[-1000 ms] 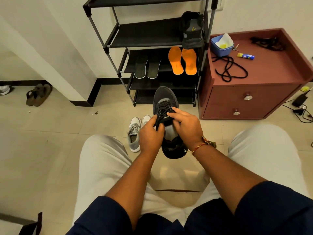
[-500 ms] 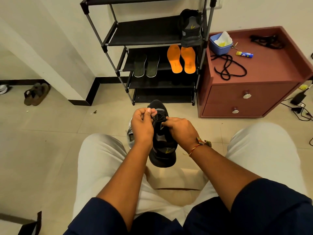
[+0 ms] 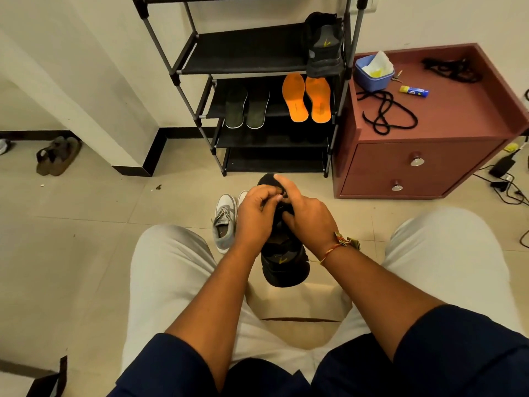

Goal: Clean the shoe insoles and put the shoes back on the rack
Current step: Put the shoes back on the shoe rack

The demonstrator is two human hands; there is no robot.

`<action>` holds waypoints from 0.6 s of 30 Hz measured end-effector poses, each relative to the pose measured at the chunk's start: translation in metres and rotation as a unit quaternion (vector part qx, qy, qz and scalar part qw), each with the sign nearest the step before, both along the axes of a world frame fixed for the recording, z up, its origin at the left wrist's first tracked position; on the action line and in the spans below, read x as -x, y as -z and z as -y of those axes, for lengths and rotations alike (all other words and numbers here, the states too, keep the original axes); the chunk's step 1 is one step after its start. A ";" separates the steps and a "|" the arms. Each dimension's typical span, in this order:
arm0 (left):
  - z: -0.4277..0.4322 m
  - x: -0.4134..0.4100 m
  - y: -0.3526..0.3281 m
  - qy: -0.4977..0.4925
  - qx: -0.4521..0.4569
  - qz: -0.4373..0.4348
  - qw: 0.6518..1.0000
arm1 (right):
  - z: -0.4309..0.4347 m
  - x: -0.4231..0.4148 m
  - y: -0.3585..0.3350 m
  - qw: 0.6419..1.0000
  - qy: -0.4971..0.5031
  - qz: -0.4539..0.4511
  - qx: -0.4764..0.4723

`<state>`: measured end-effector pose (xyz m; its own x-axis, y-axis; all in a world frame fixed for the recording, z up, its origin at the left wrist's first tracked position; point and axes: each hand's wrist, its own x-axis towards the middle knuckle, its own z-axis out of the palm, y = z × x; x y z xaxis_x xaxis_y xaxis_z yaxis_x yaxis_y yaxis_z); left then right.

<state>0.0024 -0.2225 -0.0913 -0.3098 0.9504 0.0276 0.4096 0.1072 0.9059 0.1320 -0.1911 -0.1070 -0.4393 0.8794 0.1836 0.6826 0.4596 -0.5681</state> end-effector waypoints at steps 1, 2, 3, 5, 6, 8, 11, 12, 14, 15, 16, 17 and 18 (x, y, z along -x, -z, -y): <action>0.000 0.001 0.003 0.021 0.001 -0.035 0.999 | -0.001 0.000 0.000 1.000 -0.011 0.009 -0.011; 0.001 0.001 0.005 0.037 0.007 -0.059 0.998 | -0.002 -0.001 0.001 0.999 -0.023 0.018 -0.023; 0.001 0.001 0.007 0.046 0.012 -0.075 0.996 | -0.003 -0.001 0.002 0.999 -0.032 0.025 -0.035; 0.001 0.002 0.011 0.042 0.017 -0.088 0.995 | -0.005 -0.001 0.007 0.998 -0.039 0.012 -0.040; 0.001 0.003 0.013 0.034 0.018 -0.084 0.996 | -0.007 -0.002 0.008 0.999 -0.036 -0.002 -0.035; 0.003 0.003 0.014 0.020 0.025 -0.063 0.997 | -0.009 -0.003 0.009 0.999 -0.028 -0.014 -0.027; 0.003 0.002 0.015 0.005 0.041 -0.028 0.999 | -0.011 -0.005 0.007 1.000 -0.003 -0.014 -0.011; 0.003 0.003 0.016 -0.001 0.058 -0.019 0.998 | -0.012 -0.005 0.007 1.000 0.010 -0.014 -0.001; 0.002 0.008 0.021 0.003 0.119 0.016 0.993 | -0.013 -0.006 0.007 0.999 0.036 -0.019 0.016; 0.003 0.010 0.022 0.021 0.143 0.034 0.989 | -0.013 -0.007 0.007 0.999 0.044 -0.025 0.018; 0.004 0.011 0.024 0.043 0.157 0.043 0.986 | -0.013 -0.007 0.006 0.998 0.047 -0.031 0.017; 0.004 0.011 0.026 0.059 0.164 0.030 0.984 | -0.012 -0.007 0.006 0.998 0.044 -0.036 0.014; 0.004 0.010 0.026 0.065 0.166 -0.005 0.984 | -0.012 -0.007 0.005 0.998 0.038 -0.041 0.010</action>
